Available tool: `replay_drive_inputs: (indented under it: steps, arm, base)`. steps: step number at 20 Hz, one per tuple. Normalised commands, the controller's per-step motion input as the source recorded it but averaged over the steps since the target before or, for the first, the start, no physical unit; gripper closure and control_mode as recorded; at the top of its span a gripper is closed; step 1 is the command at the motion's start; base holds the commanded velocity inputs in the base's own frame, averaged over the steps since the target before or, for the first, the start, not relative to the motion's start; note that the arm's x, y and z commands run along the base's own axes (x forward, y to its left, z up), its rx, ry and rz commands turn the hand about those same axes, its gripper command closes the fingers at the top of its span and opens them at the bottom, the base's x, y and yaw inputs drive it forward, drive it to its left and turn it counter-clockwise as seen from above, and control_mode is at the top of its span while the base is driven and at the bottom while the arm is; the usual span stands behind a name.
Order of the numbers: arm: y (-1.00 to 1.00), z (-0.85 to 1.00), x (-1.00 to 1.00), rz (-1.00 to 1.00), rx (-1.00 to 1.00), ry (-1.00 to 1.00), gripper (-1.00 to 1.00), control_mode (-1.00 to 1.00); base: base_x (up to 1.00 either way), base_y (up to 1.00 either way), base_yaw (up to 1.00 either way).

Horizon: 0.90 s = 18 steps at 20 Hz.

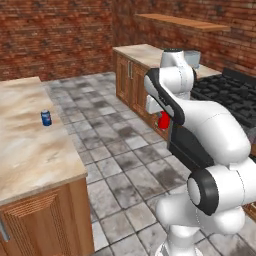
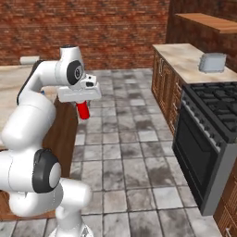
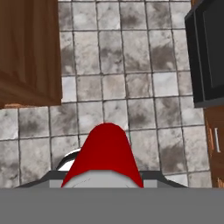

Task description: Four empty soda cans are scattered around the kitchen. Gather all the cans and cluster them next to the stove for recycling.

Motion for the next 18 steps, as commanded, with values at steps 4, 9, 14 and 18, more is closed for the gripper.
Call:
replay_drive_inputs:
  steps: [4, 9, 14, 18]
  arm:
    - [0.00, 0.00, 0.00, 0.00, 0.00, 0.00, 1.00, 1.00]
    - [0.00, 0.00, 0.00, 0.00, 0.00, 0.00, 1.00, 1.00]
    - [0.00, 0.00, 0.00, 0.00, 0.00, 0.00, 1.00, 1.00]
    - [0.00, 0.00, 0.00, 0.00, 0.00, 0.00, 1.00, 1.00]
  base:
    - [0.16, -0.28, -0.33]
    - [0.15, -0.18, -0.34]
    - [0.07, -0.21, -0.36]
    - [0.05, -0.23, -0.36]
